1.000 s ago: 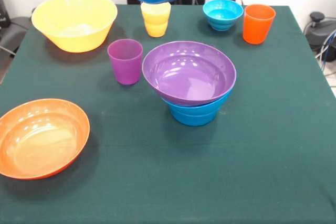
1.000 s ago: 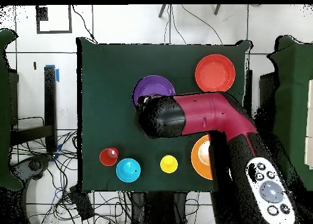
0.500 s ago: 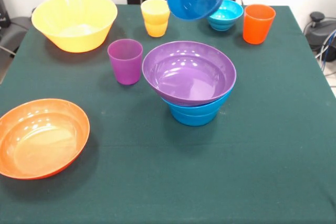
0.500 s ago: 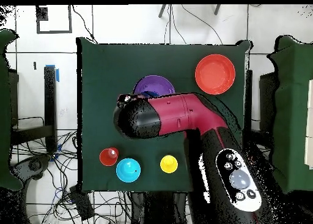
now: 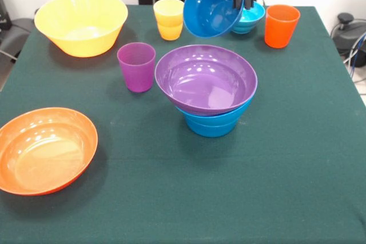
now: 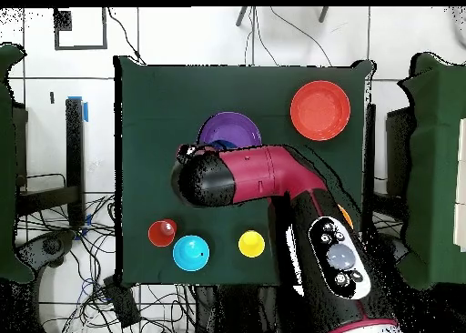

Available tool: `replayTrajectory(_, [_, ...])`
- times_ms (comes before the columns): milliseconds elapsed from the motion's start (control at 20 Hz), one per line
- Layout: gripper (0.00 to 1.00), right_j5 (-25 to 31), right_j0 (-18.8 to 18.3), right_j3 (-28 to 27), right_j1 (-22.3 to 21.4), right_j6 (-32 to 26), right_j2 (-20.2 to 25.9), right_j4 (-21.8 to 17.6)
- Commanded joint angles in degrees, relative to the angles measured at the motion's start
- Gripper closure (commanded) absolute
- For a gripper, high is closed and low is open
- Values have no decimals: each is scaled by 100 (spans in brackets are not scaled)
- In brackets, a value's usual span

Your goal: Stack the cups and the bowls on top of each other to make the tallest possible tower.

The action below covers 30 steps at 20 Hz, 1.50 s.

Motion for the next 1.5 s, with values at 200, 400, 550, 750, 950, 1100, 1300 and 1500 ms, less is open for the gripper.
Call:
replayTrajectory(200, [100,-732,818,-380,544,1328,-1306,-371])
replayTrajectory(400, [100,-965,1082,-458,657,1358,-1612,-253])
replayTrajectory(550, [100,-1198,1276,-495,784,1408,-1854,-233])
replayTrajectory(750, [100,-1488,1472,-502,943,1481,-2140,-167])
replayTrajectory(950, [100,-1853,1613,-584,1277,1521,-2329,-35])
replayTrajectory(1100, [100,-2087,1702,-583,1431,1539,-2443,69])
replayTrajectory(1300, [100,-2263,1817,-589,1557,1522,-2554,204])
replayTrajectory(1500, [100,-2336,1939,-602,1609,1483,-2653,363])
